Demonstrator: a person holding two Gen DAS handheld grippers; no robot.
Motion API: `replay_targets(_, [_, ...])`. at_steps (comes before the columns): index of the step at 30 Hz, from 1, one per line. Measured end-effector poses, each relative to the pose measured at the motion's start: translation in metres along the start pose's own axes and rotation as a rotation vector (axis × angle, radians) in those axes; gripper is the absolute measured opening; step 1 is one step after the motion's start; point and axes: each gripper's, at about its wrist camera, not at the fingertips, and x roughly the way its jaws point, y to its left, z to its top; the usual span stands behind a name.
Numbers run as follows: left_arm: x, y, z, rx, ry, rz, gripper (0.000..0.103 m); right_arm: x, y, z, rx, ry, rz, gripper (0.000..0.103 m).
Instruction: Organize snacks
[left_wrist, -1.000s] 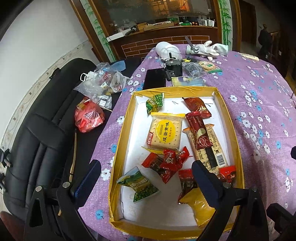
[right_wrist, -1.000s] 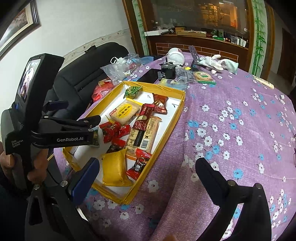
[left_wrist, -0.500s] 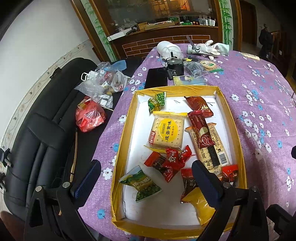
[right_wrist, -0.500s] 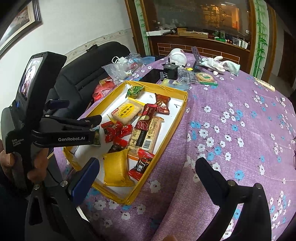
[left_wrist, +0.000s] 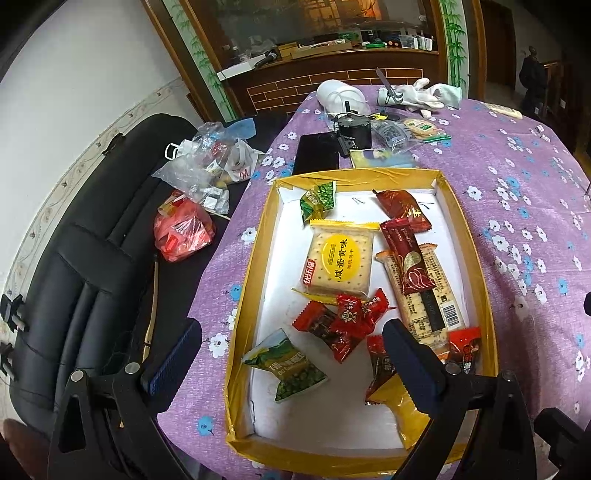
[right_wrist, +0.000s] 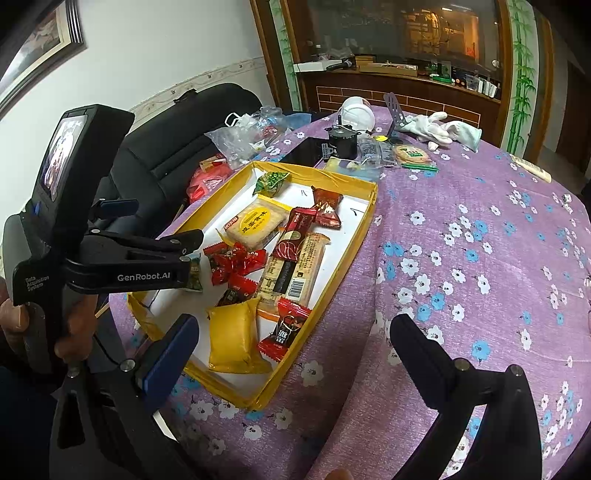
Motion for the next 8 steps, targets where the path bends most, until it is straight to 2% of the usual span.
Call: replay_targets(8, [0.0043, 0.0024, -0.0011, -0.024, 0.027, 0.005, 0.1, 0.0012, -0.001, -0.0011, 0.012, -0.002, 0.001, 0.103])
